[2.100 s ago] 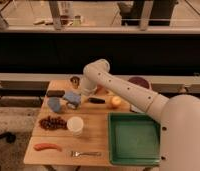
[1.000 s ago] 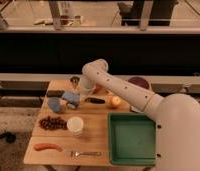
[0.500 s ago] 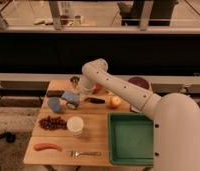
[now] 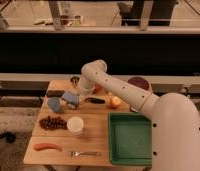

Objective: Place sponge in metal cup

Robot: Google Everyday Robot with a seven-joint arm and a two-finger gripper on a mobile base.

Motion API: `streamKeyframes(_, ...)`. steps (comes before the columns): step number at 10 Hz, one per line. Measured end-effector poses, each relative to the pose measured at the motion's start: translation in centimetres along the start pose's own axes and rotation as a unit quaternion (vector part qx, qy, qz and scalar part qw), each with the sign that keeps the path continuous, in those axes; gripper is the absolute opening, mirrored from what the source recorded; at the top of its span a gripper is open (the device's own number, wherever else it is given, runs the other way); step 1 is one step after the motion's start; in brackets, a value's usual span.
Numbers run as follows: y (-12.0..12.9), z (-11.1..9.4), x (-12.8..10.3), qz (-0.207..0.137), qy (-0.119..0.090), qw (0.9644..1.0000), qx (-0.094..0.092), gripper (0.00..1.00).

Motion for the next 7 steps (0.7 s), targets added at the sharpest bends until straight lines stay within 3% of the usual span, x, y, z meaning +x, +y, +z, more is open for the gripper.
streamKeyframes(7,-3.5,-0.5,1.2,-0.019,0.012,0.9996,0.018,0.00)
